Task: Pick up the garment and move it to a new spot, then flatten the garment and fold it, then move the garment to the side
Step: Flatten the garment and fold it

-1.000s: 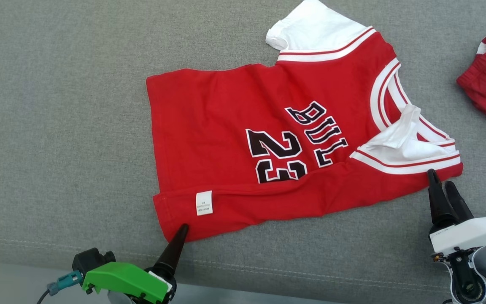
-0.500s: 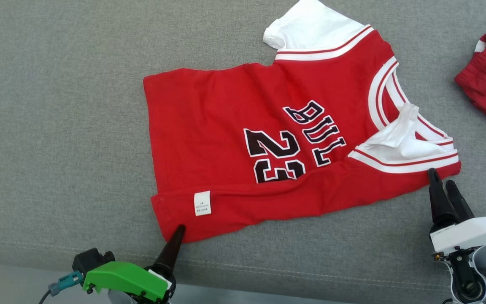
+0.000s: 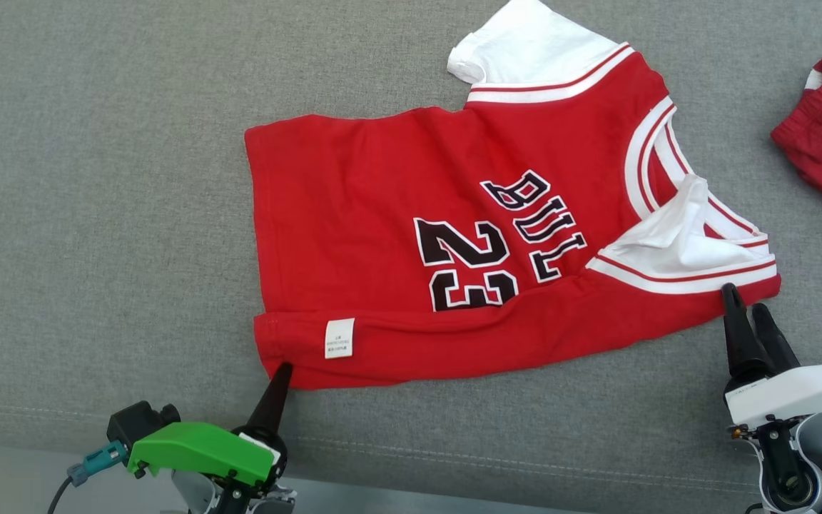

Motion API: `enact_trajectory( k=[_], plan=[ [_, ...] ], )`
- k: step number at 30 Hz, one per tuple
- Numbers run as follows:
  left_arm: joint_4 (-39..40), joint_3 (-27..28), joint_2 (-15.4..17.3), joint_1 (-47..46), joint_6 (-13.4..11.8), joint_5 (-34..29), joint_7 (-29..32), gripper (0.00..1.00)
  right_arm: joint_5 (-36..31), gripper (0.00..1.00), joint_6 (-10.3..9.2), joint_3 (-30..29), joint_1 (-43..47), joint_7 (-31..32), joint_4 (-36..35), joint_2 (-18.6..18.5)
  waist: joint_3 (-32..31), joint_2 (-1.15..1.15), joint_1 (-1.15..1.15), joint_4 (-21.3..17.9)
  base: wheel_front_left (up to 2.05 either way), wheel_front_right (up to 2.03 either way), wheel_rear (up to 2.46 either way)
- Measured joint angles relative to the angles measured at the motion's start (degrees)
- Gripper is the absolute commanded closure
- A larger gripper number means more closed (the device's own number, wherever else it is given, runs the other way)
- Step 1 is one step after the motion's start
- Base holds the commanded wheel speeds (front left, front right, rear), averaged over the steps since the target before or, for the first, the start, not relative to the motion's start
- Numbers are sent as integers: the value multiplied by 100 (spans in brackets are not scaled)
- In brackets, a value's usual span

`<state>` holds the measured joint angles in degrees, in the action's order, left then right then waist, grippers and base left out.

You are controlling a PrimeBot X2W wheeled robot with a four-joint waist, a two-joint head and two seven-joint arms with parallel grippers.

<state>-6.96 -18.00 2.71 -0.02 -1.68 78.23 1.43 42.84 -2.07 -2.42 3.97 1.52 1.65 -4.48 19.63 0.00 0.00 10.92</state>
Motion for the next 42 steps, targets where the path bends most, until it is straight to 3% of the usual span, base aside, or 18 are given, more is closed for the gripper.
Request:
enact_trajectory(
  k=[17,19,21,22,25,38,42],
  plan=[
    [36,124,-7,-142,66,-34,-125,100,29,0,47,53,-375,-48,282,9,26,0,0,63,0,0,0],
    [42,154,-13,-169,67,-33,-168,100,75,21,47,19,-376,-48,318,10,20,0,0,99,0,0,0],
    [58,258,-7,-169,67,-33,-230,100,147,55,46,-13,-379,-47,363,9,13,0,0,123,0,0,0],
    [64,294,-3,-169,67,-33,-234,100,181,62,46,-41,-379,-47,389,10,9,0,0,129,0,0,0],
    [83,343,1,-169,69,-33,-253,100,269,100,42,-112,-379,-47,450,18,-3,0,0,137,0,0,0],
    [188,339,-1,-164,118,-32,-293,100,560,100,58,-444,-336,-181,387,82,-63,0,0,86,0,0,0],
    [292,397,2,-37,126,-25,-344,100,559,100,157,-433,-209,-253,191,93,-126,0,0,21,0,0,0]
  ],
)
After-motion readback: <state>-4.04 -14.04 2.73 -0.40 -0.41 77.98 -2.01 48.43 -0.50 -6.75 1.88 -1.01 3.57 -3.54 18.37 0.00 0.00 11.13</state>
